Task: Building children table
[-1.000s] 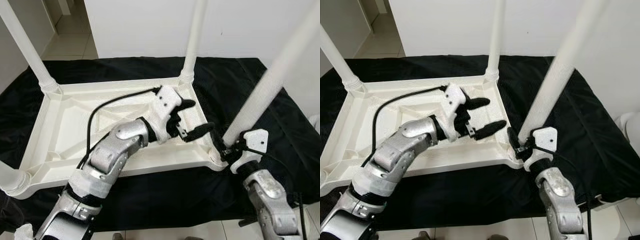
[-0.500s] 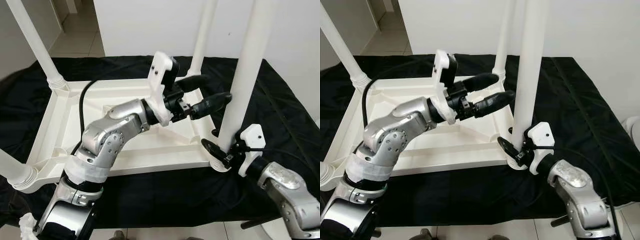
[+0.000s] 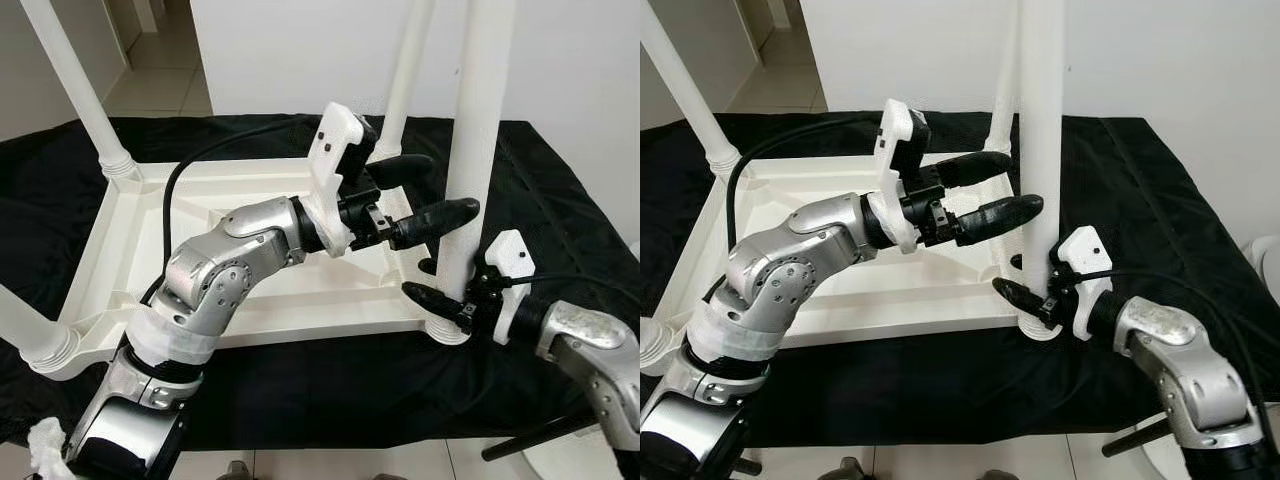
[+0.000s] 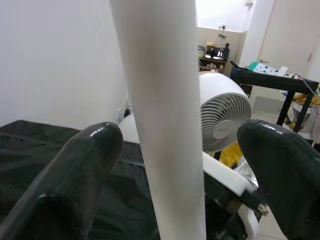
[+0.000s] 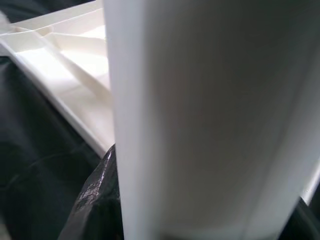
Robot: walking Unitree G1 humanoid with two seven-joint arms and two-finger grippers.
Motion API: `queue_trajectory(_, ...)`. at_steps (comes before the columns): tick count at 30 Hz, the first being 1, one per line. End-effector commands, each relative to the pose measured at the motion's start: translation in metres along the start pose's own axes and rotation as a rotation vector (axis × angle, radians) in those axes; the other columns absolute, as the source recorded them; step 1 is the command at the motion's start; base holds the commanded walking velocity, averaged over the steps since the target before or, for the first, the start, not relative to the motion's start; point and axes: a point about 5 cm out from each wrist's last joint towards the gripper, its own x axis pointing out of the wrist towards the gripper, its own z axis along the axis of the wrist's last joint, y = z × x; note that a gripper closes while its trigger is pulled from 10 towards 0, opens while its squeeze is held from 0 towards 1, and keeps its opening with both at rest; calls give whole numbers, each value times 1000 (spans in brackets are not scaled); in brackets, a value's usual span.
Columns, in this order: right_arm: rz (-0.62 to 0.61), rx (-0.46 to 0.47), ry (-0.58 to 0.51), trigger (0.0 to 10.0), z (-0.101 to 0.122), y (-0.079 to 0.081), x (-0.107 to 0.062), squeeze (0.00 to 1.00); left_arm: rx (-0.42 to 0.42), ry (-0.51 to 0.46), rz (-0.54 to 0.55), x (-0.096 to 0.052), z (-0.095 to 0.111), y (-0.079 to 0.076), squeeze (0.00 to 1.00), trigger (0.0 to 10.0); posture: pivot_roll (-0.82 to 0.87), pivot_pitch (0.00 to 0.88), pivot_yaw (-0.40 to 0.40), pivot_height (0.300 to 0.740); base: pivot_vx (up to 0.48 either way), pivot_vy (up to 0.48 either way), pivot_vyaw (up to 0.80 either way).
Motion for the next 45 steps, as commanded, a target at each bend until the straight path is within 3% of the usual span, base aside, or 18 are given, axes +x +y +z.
queue_trajectory(1,57,-12,6,10000,4,4,1,0,28,9,-309,1,3,-16,0,10000,-52,0,14,740,0,0,0)
queue_trajectory(11,175,-27,70,10000,4,12,-1,0,-3,-3,-285,7,12,-12,0,10000,-46,0,11,740,0,0,0)
queue_trajectory(20,253,-29,114,10000,1,15,1,0,-140,-62,-414,2,23,-21,0,10000,-43,22,12,740,0,0,0)
queue_trajectory(25,258,-29,118,10000,1,14,1,0,-173,-72,-442,0,25,-22,0,10000,-43,22,11,740,0,0,0)
queue_trajectory(26,260,-32,118,10000,1,13,1,0,-211,-78,-469,-3,27,-23,0,3373,-41,21,10,740,0,0,0)
queue_trajectory(27,258,-37,117,10000,2,12,2,0,-229,-80,-482,-4,27,-23,0,0,-38,15,9,740,0,0,0)
queue_trajectory(45,229,-42,103,10000,4,4,4,0,-197,-85,-445,-3,31,-19,0,0,-31,0,-5,740,0,0,0)
